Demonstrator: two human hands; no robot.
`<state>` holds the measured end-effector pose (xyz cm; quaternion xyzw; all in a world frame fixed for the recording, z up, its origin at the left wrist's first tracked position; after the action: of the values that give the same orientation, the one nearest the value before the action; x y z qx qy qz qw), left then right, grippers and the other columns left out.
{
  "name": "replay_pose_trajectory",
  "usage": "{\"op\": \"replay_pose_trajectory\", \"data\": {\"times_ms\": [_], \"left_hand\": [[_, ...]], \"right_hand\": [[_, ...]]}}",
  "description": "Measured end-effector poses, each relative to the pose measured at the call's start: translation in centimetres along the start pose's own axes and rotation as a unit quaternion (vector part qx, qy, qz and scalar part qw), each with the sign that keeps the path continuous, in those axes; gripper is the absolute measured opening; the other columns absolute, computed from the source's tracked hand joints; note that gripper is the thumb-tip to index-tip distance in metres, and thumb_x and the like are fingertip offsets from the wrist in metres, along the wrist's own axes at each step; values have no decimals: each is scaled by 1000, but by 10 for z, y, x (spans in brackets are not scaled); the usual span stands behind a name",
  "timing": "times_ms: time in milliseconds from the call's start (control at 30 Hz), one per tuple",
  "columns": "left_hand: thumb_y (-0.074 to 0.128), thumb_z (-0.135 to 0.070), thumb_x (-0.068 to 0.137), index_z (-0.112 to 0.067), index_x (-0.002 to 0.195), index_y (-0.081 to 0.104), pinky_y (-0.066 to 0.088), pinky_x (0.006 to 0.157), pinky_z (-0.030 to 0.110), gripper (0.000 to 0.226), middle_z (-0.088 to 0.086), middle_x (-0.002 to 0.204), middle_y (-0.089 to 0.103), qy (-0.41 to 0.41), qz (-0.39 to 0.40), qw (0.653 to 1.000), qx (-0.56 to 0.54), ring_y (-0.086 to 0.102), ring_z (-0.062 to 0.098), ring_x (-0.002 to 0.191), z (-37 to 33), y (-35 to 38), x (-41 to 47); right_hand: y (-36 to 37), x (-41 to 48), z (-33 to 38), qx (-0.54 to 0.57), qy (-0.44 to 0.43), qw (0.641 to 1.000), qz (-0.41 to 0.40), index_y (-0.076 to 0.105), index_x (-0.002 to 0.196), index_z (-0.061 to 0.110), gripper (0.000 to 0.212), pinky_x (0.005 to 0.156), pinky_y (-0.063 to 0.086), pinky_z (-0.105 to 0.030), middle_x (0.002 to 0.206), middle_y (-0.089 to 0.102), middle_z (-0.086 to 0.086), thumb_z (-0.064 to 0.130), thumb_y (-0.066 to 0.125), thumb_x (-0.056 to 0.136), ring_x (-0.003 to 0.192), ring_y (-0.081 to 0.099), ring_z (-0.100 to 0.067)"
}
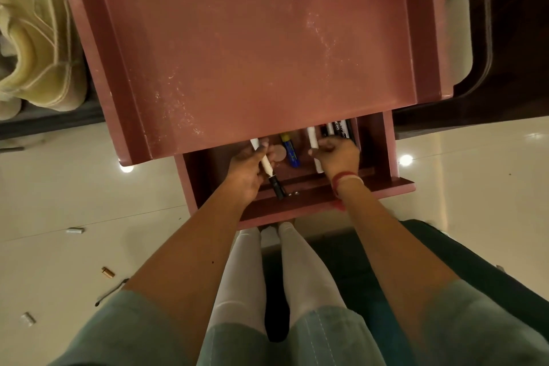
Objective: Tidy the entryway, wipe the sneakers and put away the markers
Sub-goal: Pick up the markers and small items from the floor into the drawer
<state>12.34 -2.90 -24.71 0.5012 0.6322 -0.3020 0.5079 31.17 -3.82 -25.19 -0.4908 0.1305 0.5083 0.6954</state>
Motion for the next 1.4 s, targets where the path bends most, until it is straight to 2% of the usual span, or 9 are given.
{"op": "replay_pose_trajectory", "data": {"times_ms": [167,300,433,600,667,867,1000,1100,1400], "left_hand": [[42,-26,102,-14,88,63,45,66,22,28,-1,82,60,-27,-24,999,-17,54,10,70,0,2,0],[32,-25,103,-12,89,64,46,67,24,38,0,81,60,-38,-17,998,-41,53,11,68,-1,1,1],[39,-17,102,-11,102,61,48,67,24,23,1,87,63,-38,-3,999,-13,59,10,74,-3,4,-6],[55,-9,95,-14,93,63,55,58,24,9,-4,72,73,-14,29,999,17,69,6,65,-7,9,-10],[58,-7,92,-13,89,64,57,61,24,9,-4,73,73,-5,33,999,16,70,8,69,-7,11,-9],[64,-7,88,-14,91,67,57,70,25,8,4,96,69,2,40,999,13,66,15,86,-3,13,-4],[64,-20,90,-16,108,64,51,76,25,19,1,108,67,-5,-6,1000,7,62,16,103,-4,5,-1],[55,-21,96,-12,119,58,46,87,28,26,5,113,64,-24,-25,999,14,59,19,111,-2,0,-1],[52,-19,96,-12,122,58,45,88,29,27,3,110,64,-31,-44,998,17,61,17,100,0,-21,-1]], "right_hand": [[12,28,-1,-156,-6,988,-11,68,90,4,25,75,48,-30,96,70,-15,20,77,73,92,65,-30],[7,33,-2,-154,10,987,-48,64,88,5,26,75,48,-34,100,68,-16,24,76,75,95,63,-33],[0,24,-5,-73,36,996,-39,62,78,8,31,74,49,-31,93,68,-14,33,78,72,89,63,-30],[26,-42,13,58,19,973,223,67,88,17,17,65,47,-24,88,69,0,29,74,78,81,64,-14],[32,-61,13,76,-6,965,252,66,86,21,13,65,47,-22,81,67,4,15,74,78,73,62,-8],[37,-46,10,39,-42,977,208,70,88,15,14,76,54,-32,74,66,4,9,74,76,71,62,-10],[15,-7,12,-38,-48,997,55,70,95,5,20,83,49,-27,89,68,-5,15,73,78,83,63,-18],[15,20,8,-115,-35,993,22,69,95,4,24,84,49,-30,100,70,-13,18,74,77,95,64,-28],[35,39,11,-204,-33,978,0,67,92,2,27,75,50,-34,99,68,-17,21,76,74,94,64,-33]]}}
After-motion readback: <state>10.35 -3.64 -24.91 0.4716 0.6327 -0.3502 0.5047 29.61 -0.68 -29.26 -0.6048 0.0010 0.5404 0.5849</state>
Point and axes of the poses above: each hand's wrist, its own x-axis towards the middle knuckle, its own y-axis out of the palm, z = x × y, the point moved 5 cm from there along x, towards the middle knuckle
